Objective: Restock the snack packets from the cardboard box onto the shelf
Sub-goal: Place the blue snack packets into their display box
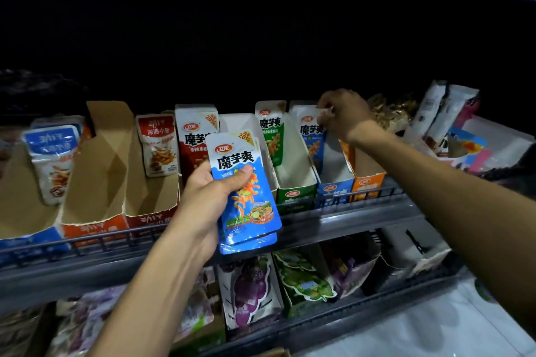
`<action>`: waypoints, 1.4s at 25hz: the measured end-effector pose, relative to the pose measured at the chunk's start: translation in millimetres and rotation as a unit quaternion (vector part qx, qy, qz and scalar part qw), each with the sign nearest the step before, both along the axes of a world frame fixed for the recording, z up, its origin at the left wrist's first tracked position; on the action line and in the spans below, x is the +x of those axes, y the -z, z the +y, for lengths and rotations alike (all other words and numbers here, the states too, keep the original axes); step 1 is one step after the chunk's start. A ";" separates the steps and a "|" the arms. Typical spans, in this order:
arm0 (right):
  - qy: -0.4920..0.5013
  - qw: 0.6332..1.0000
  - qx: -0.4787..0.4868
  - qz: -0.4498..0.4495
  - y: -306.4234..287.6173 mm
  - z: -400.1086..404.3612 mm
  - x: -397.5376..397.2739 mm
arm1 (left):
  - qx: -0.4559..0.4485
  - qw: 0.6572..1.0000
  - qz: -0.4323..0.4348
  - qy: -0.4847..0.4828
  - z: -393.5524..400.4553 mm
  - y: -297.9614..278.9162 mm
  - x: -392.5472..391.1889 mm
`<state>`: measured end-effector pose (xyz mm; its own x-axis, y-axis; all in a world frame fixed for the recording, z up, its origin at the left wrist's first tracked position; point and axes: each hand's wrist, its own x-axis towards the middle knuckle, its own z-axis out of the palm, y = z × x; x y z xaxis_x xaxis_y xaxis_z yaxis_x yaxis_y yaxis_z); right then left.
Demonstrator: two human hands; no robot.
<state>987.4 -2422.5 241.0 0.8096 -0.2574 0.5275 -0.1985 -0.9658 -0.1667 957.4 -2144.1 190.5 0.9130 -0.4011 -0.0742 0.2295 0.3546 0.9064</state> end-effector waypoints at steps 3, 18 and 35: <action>0.059 0.994 -0.091 -0.012 11.2 4.8 2.8 | -0.004 1.000 0.000 0.007 -2.4 0.7 -2.0; -0.240 0.851 0.460 0.082 4.0 102.8 -76.2 | -0.020 0.996 -0.058 0.064 -14.0 -3.1 -25.4; -0.047 0.896 0.416 -0.149 -8.3 8.9 -39.5 | -0.020 0.999 0.021 -0.025 -6.2 -3.6 -11.1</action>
<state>947.9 -2413.5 249.3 0.7036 -0.5999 0.3809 0.0507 -0.4922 -0.8690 946.4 -2150.3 194.1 0.9286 -0.3581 -0.0971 0.2471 0.4017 0.8818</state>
